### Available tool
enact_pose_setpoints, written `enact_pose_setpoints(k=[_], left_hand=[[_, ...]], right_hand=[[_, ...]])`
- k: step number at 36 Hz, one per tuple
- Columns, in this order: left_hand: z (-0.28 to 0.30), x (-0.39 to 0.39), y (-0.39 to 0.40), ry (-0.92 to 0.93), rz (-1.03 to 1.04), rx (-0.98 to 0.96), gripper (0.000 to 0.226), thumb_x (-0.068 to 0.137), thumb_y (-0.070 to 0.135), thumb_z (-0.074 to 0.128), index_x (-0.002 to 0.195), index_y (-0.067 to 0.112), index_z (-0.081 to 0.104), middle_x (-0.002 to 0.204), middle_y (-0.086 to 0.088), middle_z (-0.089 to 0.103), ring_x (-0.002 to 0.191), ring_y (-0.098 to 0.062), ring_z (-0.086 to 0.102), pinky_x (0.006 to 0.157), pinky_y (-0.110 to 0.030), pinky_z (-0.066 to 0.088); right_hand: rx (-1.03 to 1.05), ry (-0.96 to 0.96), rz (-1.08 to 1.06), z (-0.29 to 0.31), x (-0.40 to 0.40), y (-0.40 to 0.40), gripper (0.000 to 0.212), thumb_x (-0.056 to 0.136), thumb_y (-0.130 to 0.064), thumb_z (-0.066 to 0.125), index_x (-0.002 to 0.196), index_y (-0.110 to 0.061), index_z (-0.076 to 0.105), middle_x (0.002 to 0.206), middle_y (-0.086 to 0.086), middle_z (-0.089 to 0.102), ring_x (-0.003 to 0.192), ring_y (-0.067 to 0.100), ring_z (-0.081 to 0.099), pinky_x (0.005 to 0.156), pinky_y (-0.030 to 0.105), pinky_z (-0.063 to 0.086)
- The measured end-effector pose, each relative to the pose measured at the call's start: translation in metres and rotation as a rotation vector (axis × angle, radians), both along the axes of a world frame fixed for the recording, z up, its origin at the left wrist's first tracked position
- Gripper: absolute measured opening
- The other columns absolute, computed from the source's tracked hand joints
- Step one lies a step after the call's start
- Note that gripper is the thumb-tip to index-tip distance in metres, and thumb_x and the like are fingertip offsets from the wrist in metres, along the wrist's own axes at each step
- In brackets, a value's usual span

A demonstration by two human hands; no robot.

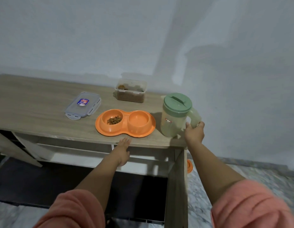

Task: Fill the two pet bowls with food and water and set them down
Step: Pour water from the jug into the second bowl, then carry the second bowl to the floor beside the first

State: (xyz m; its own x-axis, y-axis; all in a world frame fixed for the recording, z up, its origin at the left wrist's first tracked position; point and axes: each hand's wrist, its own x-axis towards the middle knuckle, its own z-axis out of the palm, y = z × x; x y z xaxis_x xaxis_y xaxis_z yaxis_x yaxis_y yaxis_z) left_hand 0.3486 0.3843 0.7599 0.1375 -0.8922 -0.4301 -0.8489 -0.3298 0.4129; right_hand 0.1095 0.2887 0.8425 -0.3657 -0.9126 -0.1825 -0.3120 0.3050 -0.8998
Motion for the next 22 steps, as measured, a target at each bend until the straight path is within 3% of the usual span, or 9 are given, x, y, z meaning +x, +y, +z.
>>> enact_pose_setpoints(k=[4,10,13,15,18,22], left_hand=[[-0.009,0.01,0.009,0.021,0.112,-0.109,0.063,0.099,0.02,0.043,0.155,0.016,0.014,0.163,0.002,0.003,0.15,-0.017,0.011,0.121,-0.038,0.016],[-0.007,0.029,0.017,0.015,0.271,-0.147,0.064,0.101,0.03,0.039,0.155,0.018,0.007,0.163,-0.001,0.004,0.15,-0.02,0.008,0.12,-0.052,0.01],[-0.006,0.04,0.018,0.031,0.329,-0.185,0.061,0.101,0.029,0.039,0.155,0.016,0.013,0.162,-0.003,0.011,0.149,-0.023,0.012,0.119,-0.051,0.01],[-0.006,0.049,0.018,0.063,0.385,-0.247,0.054,0.1,0.026,0.041,0.15,0.013,0.025,0.158,-0.008,0.024,0.144,-0.027,0.026,0.119,-0.047,0.02],[-0.003,0.061,0.016,0.103,0.493,-0.278,0.049,0.1,0.028,0.043,0.144,0.01,0.034,0.147,-0.013,0.041,0.133,-0.033,0.042,0.109,-0.044,0.034],[0.007,0.08,0.003,0.074,0.574,-0.311,0.046,0.099,0.032,0.043,0.136,0.005,0.035,0.137,-0.016,0.05,0.124,-0.036,0.049,0.102,-0.045,0.037]], right_hand=[[0.199,-0.039,-0.036,-0.008,0.009,0.005,0.053,0.093,-0.02,0.055,0.138,-0.002,0.034,0.134,0.021,0.051,0.122,0.038,0.05,0.098,0.039,0.043],[0.385,-0.032,0.04,-0.02,0.036,0.012,0.05,0.091,-0.024,0.056,0.134,0.0,0.047,0.133,0.018,0.054,0.123,0.036,0.05,0.099,0.035,0.042],[0.405,-0.024,0.099,-0.021,0.054,0.014,0.044,0.091,-0.025,0.054,0.128,-0.001,0.052,0.127,0.016,0.057,0.117,0.034,0.053,0.092,0.034,0.045],[0.409,-0.027,0.126,-0.023,0.066,0.013,0.045,0.091,-0.029,0.054,0.127,-0.003,0.053,0.123,0.016,0.059,0.114,0.033,0.054,0.084,0.033,0.045],[0.445,-0.09,0.116,-0.028,0.084,0.009,0.055,0.088,-0.035,0.061,0.13,-0.001,0.051,0.125,0.017,0.059,0.111,0.031,0.057,0.09,0.034,0.048],[0.456,-0.079,0.1,-0.034,0.108,0.0,0.055,0.088,-0.037,0.062,0.126,0.001,0.053,0.126,0.017,0.058,0.111,0.031,0.057,0.088,0.036,0.046]])
